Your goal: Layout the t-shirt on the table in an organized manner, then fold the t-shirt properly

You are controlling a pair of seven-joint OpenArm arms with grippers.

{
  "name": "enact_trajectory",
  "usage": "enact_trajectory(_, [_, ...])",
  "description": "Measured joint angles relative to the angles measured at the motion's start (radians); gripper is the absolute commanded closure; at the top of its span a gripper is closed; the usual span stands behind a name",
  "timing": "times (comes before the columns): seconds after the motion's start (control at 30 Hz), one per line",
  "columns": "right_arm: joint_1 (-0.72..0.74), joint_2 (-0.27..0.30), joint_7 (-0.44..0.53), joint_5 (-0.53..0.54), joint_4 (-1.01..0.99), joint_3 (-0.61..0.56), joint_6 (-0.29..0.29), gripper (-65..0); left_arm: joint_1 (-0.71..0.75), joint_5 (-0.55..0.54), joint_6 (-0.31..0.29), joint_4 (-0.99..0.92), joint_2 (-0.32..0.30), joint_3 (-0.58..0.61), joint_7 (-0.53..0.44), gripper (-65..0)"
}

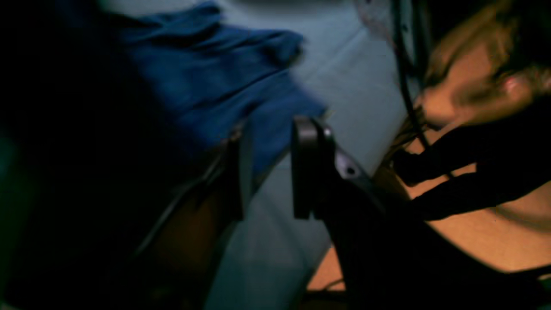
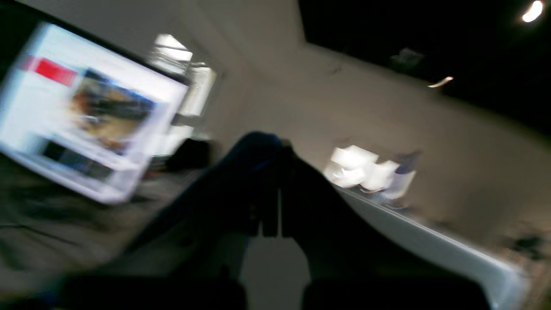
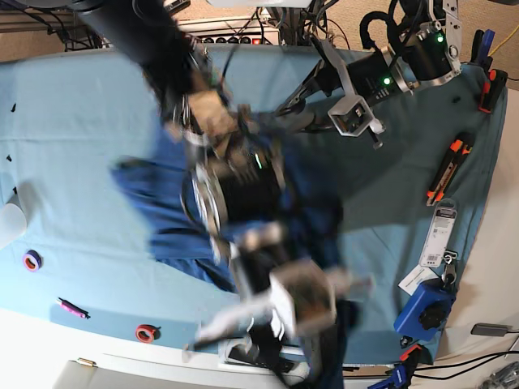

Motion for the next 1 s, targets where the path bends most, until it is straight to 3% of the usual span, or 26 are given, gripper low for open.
enact_trajectory(0.07, [0.052, 0.003, -0.017, -0.016, -0.122, 0.071, -0.026, 0.0, 0.021, 0.012, -0.002, 0.0, -0.002, 0.0, 0.0, -16.8])
enact_trajectory(0.27, [0.253, 0.008, 0.025, -0.028, -0.655, 0.321, -0.007, 0.0, 0.037, 0.015, -0.002, 0.0, -0.003, 0.0, 0.0, -16.8])
enact_trajectory(0.4, [0.438, 0.075, 0.04, -0.031, -1.026, 0.414, -0.068, 0.0, 0.039, 0.013, -0.002, 0.0, -0.003, 0.0, 0.0, -16.8])
enact_trajectory(0.53, [0.566, 0.148, 0.034, -0.035, -1.279, 0.422, -0.071, 0.0, 0.038, -0.036, -0.002, 0.0, -0.002, 0.0, -0.001, -16.8])
enact_trajectory(0.8, [0.558, 0.203, 0.006, -0.034, -1.338, 0.418, -0.035, 0.0, 0.038, -0.024, -0.002, 0.0, -0.002, 0.0, 0.0, -16.8])
enact_trajectory(0.9, [0.547, 0.211, 0.002, -0.036, -1.338, 0.418, -0.035, 0.0, 0.018, 0.113, 0.003, 0.0, -0.002, 0.0, -0.019, -16.8])
enact_trajectory(1.0, [0.542, 0.208, -0.005, -0.035, -1.339, 0.418, -0.02, 0.0, -0.014, 0.192, 0.069, -0.018, -0.002, 0.0, -0.099, -17.8])
